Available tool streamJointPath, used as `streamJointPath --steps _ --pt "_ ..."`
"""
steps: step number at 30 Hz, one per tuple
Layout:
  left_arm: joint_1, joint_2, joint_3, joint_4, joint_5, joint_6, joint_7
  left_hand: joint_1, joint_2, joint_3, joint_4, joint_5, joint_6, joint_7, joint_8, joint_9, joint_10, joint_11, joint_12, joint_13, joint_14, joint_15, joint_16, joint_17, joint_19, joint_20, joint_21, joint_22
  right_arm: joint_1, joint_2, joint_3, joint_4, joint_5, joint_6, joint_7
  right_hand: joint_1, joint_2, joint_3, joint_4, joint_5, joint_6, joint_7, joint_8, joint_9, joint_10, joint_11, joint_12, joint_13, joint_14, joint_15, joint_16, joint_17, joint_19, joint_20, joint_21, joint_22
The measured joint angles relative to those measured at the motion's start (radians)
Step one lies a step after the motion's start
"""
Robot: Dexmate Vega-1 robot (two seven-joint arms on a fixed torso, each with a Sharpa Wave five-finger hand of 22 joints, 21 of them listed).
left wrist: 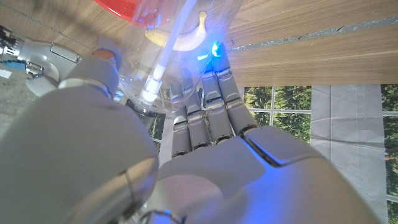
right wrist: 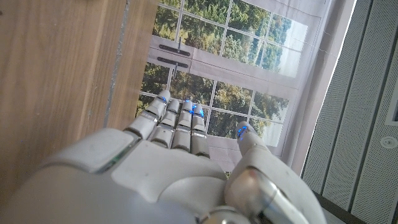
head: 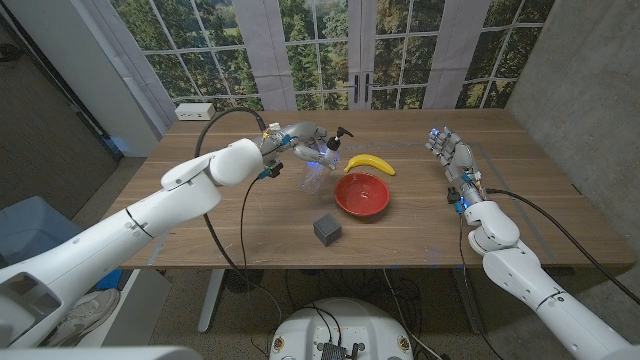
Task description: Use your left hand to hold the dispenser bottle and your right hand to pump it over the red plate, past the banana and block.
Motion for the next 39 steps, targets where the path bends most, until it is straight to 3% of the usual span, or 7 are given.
streamJointPath --steps 17,39 --pt "-0.069 -0.02 0.061 -0.023 0.109 0.051 -0.1 0.0 0.0 0.0 0.0 -0.003 0.0 0.0 -0.004 -0.001 0.002 0.002 -0.003 0.003 0.006 -0.002 -0.005 0.004 -0.004 -0.004 0.017 -0.011 -0.026 -0.005 0.016 -0.014 0.002 0.015 -0.005 0.0 0.0 0.0 0.0 0.0 0.0 0.0 0.0 0.0 0.0 0.0 0.0 0.0 0.0 0.0 0.0 0.0 0.0 0.0 0.0 0.0" --pt "-0.116 -0.046 0.094 -0.012 0.153 0.086 -0.18 0.003 -0.003 0.0 0.0 0.0 0.003 -0.004 -0.007 0.0 0.007 0.0 -0.012 0.008 0.01 0.0 0.002 0.015 -0.007 -0.007 0.037 -0.02 -0.051 -0.012 0.029 -0.042 -0.015 0.009 -0.034 0.0 0.0 0.004 -0.004 0.0 0.0 0.0 0.0 0.0 0.0 0.0 0.0 0.0 0.0 0.0 0.0 0.0 0.0 0.0 0.0 0.0"
